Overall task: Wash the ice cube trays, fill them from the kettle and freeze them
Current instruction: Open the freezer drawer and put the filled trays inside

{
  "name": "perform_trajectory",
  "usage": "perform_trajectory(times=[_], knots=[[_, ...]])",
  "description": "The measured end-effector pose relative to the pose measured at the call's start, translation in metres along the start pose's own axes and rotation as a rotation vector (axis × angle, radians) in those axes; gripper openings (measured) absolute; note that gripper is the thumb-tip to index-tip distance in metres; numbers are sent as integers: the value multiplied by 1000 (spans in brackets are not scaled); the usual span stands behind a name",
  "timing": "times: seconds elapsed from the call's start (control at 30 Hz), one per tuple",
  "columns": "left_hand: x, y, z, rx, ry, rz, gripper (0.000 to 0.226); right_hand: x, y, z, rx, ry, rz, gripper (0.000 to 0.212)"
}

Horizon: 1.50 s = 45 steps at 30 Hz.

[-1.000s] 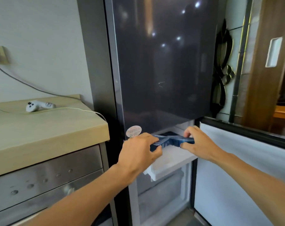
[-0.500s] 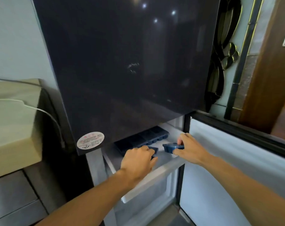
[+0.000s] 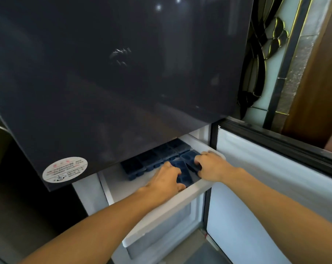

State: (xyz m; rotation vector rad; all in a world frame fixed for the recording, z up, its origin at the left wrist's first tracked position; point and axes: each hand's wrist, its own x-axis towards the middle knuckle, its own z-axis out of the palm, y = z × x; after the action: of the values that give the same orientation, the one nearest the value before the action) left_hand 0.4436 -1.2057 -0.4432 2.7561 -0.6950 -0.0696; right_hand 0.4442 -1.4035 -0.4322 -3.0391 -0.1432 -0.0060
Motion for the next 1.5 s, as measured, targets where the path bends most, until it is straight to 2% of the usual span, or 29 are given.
perform_trajectory(times=[0.07,0.13,0.23,0.3,0.37,0.43,0.5,0.67,0.77,0.87,0.97,1.03,1.13,1.2,1.27,1.33,1.5], knots=[[4,5,0,-27,-2,-1,36,-7,0,-1,22,19,16,14],[5,12,0,-84,5,-7,25,-19,0,-2,69,124,40,14],[5,18,0,-195,2,-7,21,-44,-4,0,166,324,79,15],[3,18,-1,-253,6,-1,21,-64,-10,3,217,391,107,9],[-2,15,-3,-287,-7,11,29,-83,-16,10,279,316,148,9],[-11,10,-6,-260,-26,49,35,-98,-26,20,440,159,185,23],[-25,3,-9,-181,3,99,31,-104,-38,30,555,103,186,32],[-67,-20,-21,-3,100,235,29,-100,-59,39,680,185,208,44],[-91,-33,-27,30,153,281,31,-90,-68,45,724,227,234,43],[-115,-43,-32,110,147,328,32,-68,-81,47,728,248,236,38],[-133,-57,-31,304,98,372,27,-41,-94,47,712,278,225,34],[-139,-70,-27,414,45,340,30,-28,-101,50,721,297,229,28],[-143,-89,-21,518,-66,250,51,-14,-111,55,698,273,214,21],[-142,-98,-19,556,-119,189,60,-8,-114,54,661,204,196,30],[-138,-104,-18,600,-133,153,64,-8,-116,48,674,123,184,51],[-133,-110,-21,640,-146,118,66,-12,-118,42,699,75,169,62],[-126,-114,-21,707,-157,92,72,-33,-110,28,647,109,145,61]])
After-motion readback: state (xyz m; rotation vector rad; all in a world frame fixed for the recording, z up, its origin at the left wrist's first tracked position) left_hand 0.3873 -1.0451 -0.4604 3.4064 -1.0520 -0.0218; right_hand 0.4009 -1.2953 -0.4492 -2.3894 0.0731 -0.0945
